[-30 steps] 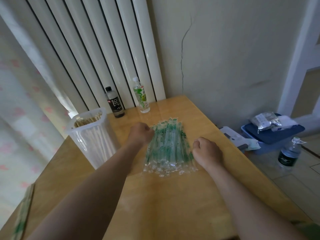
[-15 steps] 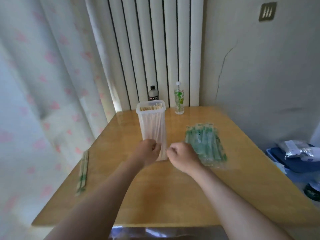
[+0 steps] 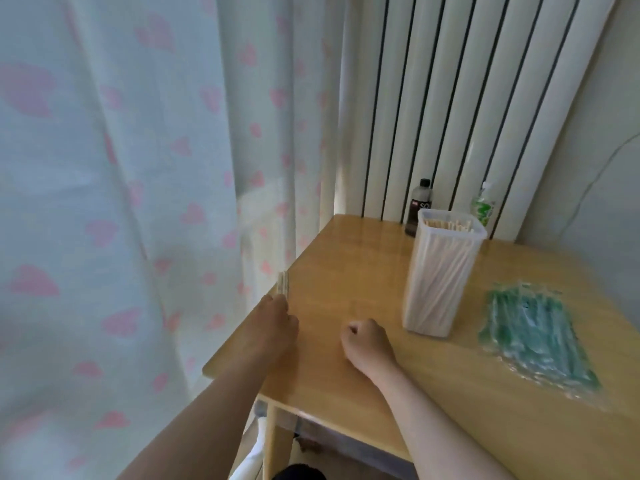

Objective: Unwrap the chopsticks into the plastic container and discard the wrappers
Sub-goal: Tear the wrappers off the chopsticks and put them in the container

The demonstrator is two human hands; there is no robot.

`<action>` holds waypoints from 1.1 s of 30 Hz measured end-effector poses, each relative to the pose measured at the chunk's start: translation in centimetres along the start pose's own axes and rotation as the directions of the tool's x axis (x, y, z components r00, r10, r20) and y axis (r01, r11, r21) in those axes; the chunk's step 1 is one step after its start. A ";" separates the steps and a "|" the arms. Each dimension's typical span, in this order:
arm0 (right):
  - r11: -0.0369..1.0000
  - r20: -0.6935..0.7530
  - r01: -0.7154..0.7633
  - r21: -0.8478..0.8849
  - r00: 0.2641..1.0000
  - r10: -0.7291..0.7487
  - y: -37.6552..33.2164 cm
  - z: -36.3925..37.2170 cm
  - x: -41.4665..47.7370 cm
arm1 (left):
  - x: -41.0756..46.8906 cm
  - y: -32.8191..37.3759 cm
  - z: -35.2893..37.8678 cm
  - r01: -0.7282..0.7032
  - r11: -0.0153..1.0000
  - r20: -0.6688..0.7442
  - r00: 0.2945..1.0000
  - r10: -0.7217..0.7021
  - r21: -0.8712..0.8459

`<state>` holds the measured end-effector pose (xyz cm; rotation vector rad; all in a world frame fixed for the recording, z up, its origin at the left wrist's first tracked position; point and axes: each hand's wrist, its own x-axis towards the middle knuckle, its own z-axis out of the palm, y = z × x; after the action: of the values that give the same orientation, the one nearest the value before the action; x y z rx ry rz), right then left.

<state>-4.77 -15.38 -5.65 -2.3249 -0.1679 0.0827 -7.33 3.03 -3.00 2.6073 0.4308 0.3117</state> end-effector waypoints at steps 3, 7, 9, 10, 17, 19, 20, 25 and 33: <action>0.999 -0.033 -0.034 0.024 0.999 0.035 0.1 0.2 0.4 | 0.8 -1.0 -0.2 0.099 0.995 0.061 0.993 -0.098 -0.025; 0.999 -0.044 -0.028 -0.015 0.999 0.027 0.5 0.6 0.5 | 2.2 -1.6 -0.1 0.238 0.964 0.120 0.967 -0.224 -0.122; 1.000 -0.049 -0.020 -0.021 0.999 0.019 0.8 0.8 0.6 | 2.7 -1.8 -0.1 0.283 0.947 0.135 0.955 -0.263 -0.153; 1.000 -0.047 -0.018 -0.016 0.999 0.018 0.9 0.9 0.7 | 2.9 -1.9 -0.1 0.296 0.942 0.142 0.951 -0.275 -0.160; 1.000 -0.053 -0.021 -0.007 0.998 0.021 0.7 0.8 0.1 | 3.5 -1.5 -0.5 0.209 0.978 0.143 0.968 -0.205 -0.015; 1.000 -0.049 -0.023 0.001 0.999 0.023 0.5 0.8 -0.1 | 3.6 -1.3 -0.5 0.160 0.986 0.147 0.975 -0.166 0.050; 1.000 -0.046 -0.018 0.003 0.999 0.018 0.4 0.7 -0.3 | 3.7 -1.2 -0.4 0.145 0.987 0.153 0.976 -0.153 0.063; 1.000 -0.059 0.007 0.006 0.998 -0.007 0.4 0.5 -0.6 | 4.7 -1.3 -0.1 0.168 0.985 0.182 0.968 -0.171 0.033; 0.999 -0.062 -0.031 0.039 0.997 0.034 0.5 0.2 -0.2 | 5.5 -1.6 -0.6 0.429 0.859 0.305 0.888 -0.344 -0.281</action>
<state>-4.96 -15.56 -6.14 -2.2898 -0.0959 0.0285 -2.86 6.57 -2.46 2.1193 0.7316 -0.0720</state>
